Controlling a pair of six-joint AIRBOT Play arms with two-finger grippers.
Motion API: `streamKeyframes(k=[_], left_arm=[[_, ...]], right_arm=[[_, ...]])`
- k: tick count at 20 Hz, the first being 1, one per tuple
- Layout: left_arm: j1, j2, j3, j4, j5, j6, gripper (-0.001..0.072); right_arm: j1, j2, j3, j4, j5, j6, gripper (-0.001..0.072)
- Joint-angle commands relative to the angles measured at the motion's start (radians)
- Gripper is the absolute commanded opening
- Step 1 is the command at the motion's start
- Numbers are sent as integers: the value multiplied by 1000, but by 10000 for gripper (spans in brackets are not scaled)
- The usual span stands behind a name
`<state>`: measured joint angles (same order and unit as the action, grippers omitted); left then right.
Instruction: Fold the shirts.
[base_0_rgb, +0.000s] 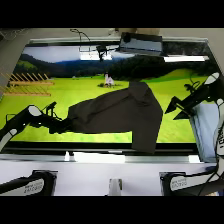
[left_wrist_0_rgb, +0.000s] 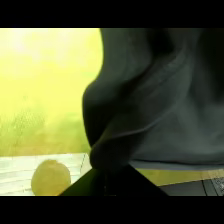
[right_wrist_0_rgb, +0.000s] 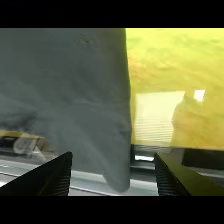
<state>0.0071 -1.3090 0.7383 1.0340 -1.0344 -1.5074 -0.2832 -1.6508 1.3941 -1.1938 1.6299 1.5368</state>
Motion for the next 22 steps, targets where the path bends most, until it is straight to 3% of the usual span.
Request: streamKeyframes(k=[1,10,11,12,13,17,20,22], left_arm=[[-1,33,1,-14,-13,3,39],[-1,73,1,-14,-13,3,39],[-1,75,1,-14,-14,3,39],[-1,77,1,-14,-13,3,39],[-1,87,2,-14,-11,9,39],[1,253,161,-10,4,82,38],[3,401,496,-11,106,46,39],[3,478,766,-10,225,48,39]], right_arm=[[66,2,-135,11,-151,-34,513],[127,1,-249,19,-349,-37,509],[127,1,-258,22,-364,-37,480],[127,1,-261,22,-380,-38,317],[127,6,-258,24,-382,-37,41],[124,170,-150,32,-407,-125,24],[124,414,90,29,-497,-155,24],[124,605,239,28,-653,-158,24]])
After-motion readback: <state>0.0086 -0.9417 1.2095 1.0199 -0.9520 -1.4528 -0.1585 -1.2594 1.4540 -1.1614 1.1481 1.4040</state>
